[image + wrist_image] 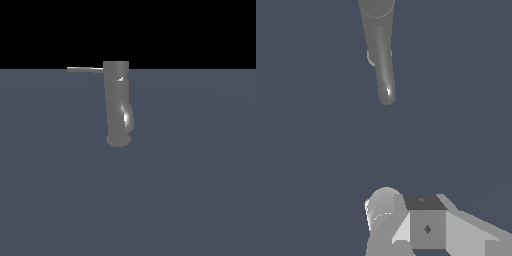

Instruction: Turn on the faucet by rotating a designated handle.

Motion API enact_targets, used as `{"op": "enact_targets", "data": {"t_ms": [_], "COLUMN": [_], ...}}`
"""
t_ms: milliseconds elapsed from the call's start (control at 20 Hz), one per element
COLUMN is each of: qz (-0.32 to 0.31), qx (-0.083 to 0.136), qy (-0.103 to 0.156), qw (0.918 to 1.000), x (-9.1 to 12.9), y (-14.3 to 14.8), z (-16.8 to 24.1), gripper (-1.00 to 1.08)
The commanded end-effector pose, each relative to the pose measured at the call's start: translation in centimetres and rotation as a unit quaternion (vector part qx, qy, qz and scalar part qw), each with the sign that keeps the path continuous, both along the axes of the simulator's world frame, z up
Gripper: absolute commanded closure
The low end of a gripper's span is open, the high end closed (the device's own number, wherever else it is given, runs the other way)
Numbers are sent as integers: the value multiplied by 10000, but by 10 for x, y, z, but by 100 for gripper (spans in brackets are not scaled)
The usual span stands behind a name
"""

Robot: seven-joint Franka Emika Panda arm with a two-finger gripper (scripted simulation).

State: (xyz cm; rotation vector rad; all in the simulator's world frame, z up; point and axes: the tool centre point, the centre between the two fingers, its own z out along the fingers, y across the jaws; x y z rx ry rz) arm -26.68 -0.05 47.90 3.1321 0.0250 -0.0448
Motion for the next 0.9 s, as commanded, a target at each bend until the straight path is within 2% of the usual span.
{"op": "enact_targets", "data": {"t_ms": [0, 450, 850], "qz": [0, 105, 20], "qx": [0, 185, 201], "qy": [0, 95, 94], "qw": [10000, 9997, 9998], "x": [0, 2, 7], "y": [0, 10, 10], "z": [0, -1, -1], "gripper": [108, 108, 108]}}
